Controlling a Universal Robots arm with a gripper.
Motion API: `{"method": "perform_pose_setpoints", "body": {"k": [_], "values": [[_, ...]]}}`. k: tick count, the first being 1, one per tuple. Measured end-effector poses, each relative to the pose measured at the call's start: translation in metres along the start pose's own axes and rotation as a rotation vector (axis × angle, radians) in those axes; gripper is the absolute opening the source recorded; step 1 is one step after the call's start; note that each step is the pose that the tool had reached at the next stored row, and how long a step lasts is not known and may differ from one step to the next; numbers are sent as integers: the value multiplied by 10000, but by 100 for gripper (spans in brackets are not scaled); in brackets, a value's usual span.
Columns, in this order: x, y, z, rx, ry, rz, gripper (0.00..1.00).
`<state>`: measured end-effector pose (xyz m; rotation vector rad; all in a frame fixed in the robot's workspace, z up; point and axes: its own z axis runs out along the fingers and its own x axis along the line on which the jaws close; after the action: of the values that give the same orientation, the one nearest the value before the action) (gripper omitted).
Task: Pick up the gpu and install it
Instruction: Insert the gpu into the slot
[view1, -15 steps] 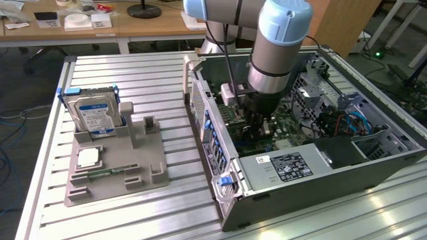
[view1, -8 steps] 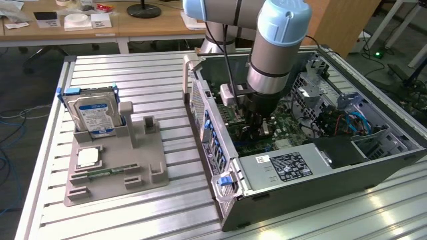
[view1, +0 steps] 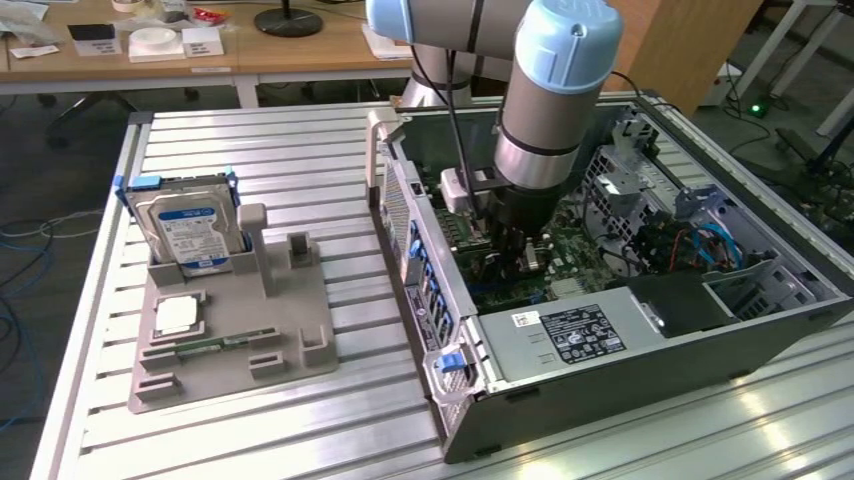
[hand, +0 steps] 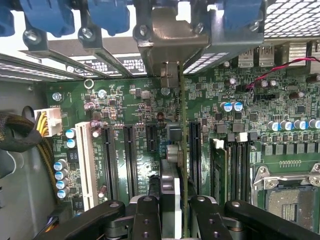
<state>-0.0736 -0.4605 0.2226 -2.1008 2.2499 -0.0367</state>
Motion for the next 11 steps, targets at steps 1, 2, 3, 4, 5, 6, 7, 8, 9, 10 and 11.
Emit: {"method": "perform_pose_setpoints", "body": {"k": [1, 2, 3, 4, 5, 6, 7, 8, 9, 10, 11], "values": [[-1, 0, -5, 3, -5, 1, 28], [-1, -1, -10, 5, -6, 1, 28], [-1, -1, -12, 4, -4, 0, 28], [-1, -1, -15, 2, 3, 0, 28], [0, -1, -17, 1, 6, 0, 28], [0, -1, -20, 1, 6, 0, 28], [0, -1, -22, 0, 7, -1, 28], [0, -1, -22, 1, 7, -1, 28], [0, -1, -22, 1, 7, -1, 28], [0, -1, -22, 1, 7, -1, 28], [0, -1, -22, 1, 7, -1, 28]]}}
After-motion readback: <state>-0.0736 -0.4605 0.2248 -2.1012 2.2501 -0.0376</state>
